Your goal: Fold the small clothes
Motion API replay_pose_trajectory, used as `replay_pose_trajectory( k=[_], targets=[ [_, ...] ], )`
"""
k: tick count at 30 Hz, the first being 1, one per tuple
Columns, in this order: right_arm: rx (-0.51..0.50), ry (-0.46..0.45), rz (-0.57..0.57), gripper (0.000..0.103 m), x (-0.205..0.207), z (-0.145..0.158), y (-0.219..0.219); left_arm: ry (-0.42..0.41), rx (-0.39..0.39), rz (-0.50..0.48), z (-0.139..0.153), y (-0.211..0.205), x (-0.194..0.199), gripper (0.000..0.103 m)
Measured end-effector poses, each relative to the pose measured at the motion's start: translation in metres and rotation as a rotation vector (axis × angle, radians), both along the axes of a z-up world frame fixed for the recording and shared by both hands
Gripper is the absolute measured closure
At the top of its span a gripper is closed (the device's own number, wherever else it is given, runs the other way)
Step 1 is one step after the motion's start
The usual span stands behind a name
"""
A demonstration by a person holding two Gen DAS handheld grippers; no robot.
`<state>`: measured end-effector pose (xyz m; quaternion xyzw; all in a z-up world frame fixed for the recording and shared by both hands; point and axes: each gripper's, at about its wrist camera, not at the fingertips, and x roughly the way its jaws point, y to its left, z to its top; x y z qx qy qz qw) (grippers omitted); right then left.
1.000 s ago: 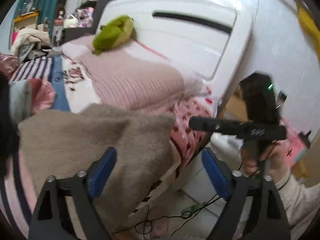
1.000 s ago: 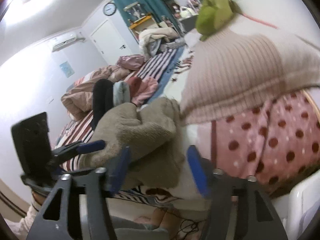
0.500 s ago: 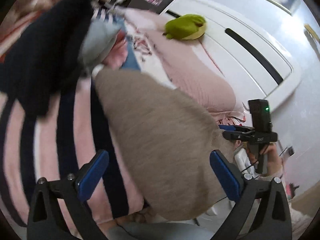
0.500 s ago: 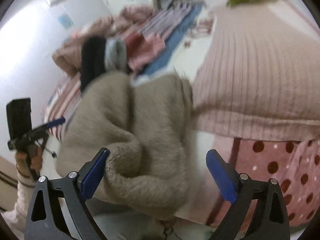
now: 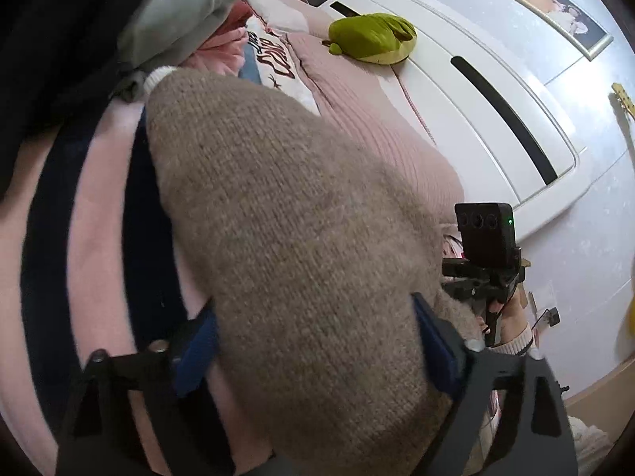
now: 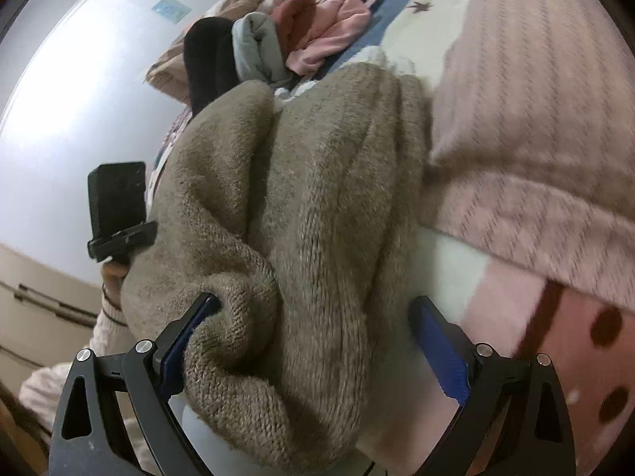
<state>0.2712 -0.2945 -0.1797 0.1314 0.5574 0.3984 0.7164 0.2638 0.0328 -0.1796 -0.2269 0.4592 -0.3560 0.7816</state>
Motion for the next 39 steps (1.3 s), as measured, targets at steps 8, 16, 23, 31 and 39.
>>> replay_pose_trajectory(
  k=[8, 16, 23, 31, 39],
  targets=[
    [0.106, 0.018, 0.143, 0.043, 0.017, -0.006, 0.023, -0.034, -0.005, 0.005, 0.010, 0.023, -0.002, 0.050],
    [0.108, -0.115, 0.117, 0.056, -0.004, 0.020, 0.070, -0.124, 0.096, 0.049, 0.041, 0.077, -0.017, 0.053],
    [0.166, -0.184, 0.073, 0.058, -0.023, 0.029, 0.176, -0.181, 0.210, 0.195, 0.072, 0.190, -0.053, 0.054],
    [0.258, -0.200, 0.167, 0.058, -0.028, 0.044, 0.324, -0.202, 0.320, 0.374, 0.111, 0.321, -0.085, 0.055],
    [0.186, -0.276, 0.233, 0.058, -0.026, 0.056, 0.434, -0.122, 0.386, 0.530, 0.101, 0.409, -0.075, 0.055]
  ],
)
